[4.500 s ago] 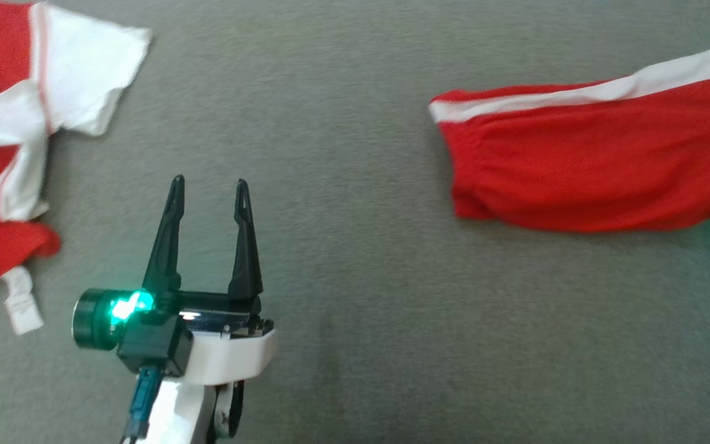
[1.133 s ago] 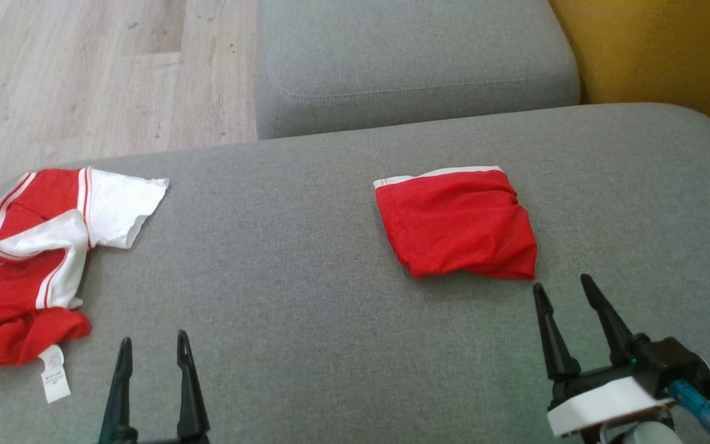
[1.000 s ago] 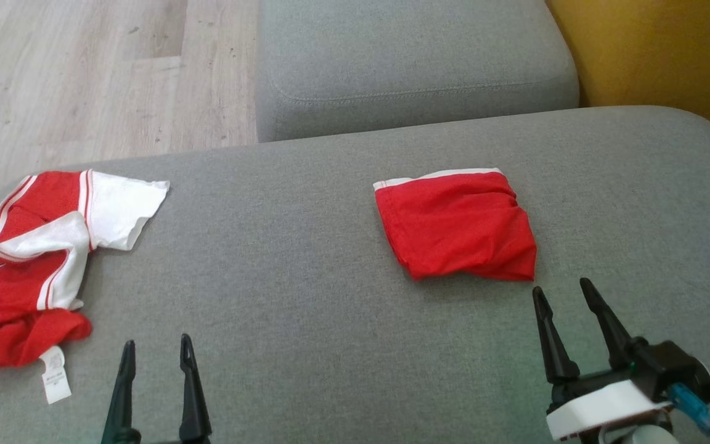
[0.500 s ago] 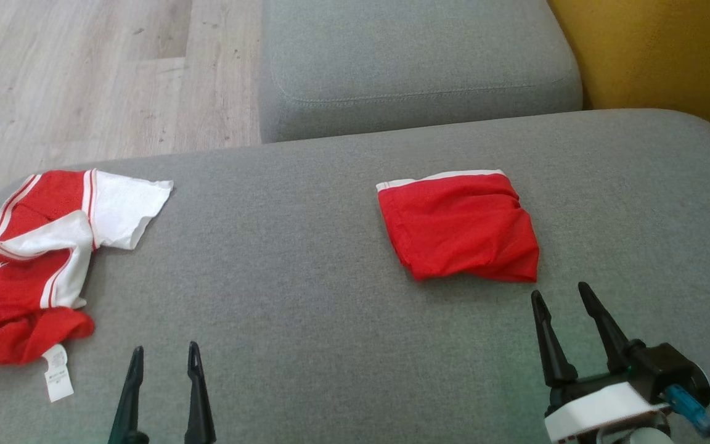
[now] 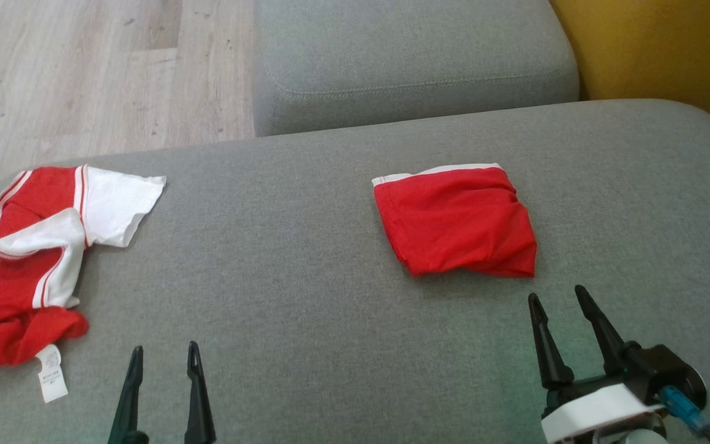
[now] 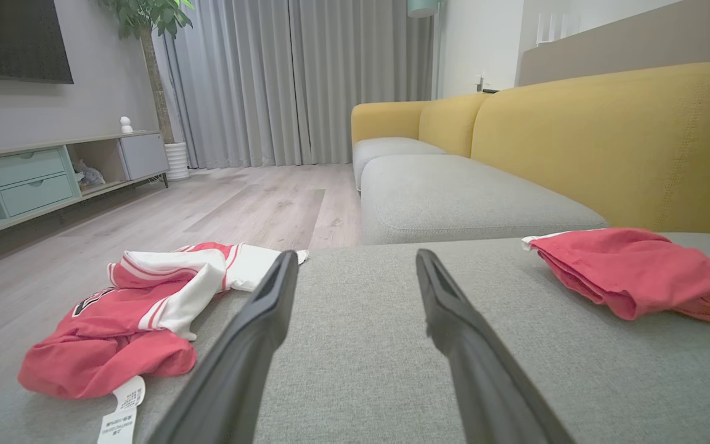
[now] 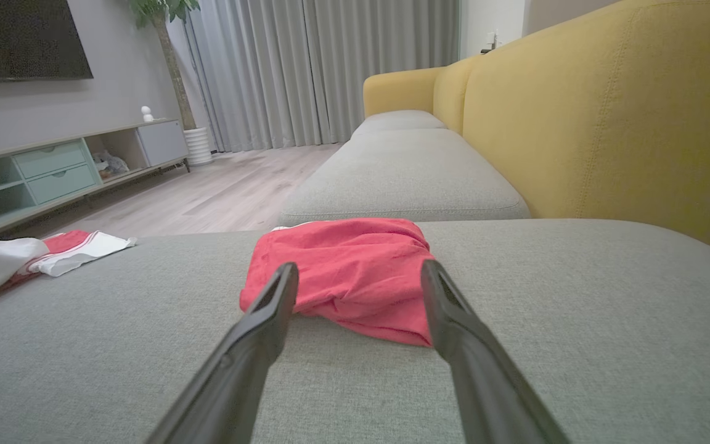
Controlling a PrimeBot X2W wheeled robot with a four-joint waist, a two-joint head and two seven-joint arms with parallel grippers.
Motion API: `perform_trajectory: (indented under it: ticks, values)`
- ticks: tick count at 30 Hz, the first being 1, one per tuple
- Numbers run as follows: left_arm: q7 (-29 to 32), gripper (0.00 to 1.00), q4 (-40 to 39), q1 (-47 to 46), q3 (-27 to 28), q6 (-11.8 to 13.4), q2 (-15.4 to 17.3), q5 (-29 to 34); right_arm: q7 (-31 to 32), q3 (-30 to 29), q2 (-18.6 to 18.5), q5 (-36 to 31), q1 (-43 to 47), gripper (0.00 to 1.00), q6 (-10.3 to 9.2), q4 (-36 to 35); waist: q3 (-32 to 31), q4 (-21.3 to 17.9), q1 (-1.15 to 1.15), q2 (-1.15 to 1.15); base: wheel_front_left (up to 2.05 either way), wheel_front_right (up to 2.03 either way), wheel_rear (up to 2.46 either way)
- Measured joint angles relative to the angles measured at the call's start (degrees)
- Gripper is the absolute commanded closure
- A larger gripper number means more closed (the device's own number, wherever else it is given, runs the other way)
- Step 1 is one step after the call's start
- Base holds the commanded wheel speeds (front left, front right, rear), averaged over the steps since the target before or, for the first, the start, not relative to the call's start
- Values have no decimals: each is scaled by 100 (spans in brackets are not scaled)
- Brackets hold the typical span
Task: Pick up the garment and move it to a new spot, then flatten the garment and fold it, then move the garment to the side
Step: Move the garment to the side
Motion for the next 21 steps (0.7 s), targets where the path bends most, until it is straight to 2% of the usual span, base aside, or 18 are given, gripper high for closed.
perform_trajectory:
  ticks: [14,21]
  values:
    - [1,0,-13,-64,-101,91,0,156,0,-46,4,-99,-59,0,0,-8,321,34,0,0,0,0,0]
    - [0,0,-92,-382,-225,99,0,209,0,-141,-68,-83,-647,0,0,-1,716,70,1,0,0,0,0]
